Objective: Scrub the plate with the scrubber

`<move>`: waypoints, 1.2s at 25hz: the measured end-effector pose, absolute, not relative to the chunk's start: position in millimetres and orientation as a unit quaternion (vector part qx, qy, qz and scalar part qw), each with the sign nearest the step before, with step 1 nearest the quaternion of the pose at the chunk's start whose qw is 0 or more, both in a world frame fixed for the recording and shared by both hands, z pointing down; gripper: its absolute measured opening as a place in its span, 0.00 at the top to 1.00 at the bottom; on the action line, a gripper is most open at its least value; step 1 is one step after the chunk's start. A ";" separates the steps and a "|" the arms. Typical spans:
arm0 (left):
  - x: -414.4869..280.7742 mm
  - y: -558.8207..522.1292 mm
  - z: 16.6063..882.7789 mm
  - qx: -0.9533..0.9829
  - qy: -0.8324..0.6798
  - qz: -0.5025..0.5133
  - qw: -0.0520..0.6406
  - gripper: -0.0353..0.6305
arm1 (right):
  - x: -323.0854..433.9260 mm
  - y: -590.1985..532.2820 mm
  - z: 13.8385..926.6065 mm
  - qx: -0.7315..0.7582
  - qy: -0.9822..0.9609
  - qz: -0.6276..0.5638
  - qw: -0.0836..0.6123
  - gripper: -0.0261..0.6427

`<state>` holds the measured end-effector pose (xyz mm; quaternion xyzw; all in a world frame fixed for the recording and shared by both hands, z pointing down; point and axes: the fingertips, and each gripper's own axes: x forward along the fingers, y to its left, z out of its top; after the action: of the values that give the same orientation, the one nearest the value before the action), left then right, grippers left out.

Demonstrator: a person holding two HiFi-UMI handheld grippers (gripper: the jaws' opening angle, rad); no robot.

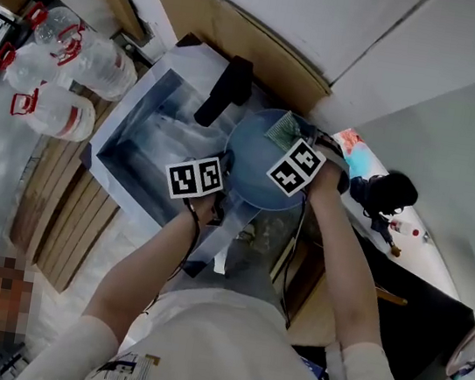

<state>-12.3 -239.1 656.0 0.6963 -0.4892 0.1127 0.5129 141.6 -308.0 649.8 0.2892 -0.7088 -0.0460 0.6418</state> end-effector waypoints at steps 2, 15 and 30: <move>-11.4 -239.5 656.1 0.697 -0.489 0.112 0.513 0.90 | 149.1 -283.5 650.7 0.254 -0.717 -0.027 0.648 0.80; -6.6 -234.2 656.1 0.694 -0.481 0.115 0.523 0.90 | 67.4 -196.3 659.8 0.166 -0.776 -0.059 0.605 0.80; -13.4 -242.5 655.3 0.693 -0.499 0.104 0.510 0.90 | 116.8 -317.7 649.3 0.319 -0.743 -0.044 0.587 0.80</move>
<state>-13.4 -242.5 655.3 0.6928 -0.4989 0.1042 0.5101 116.8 -317.7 649.3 0.3186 -0.7432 -0.0443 0.5866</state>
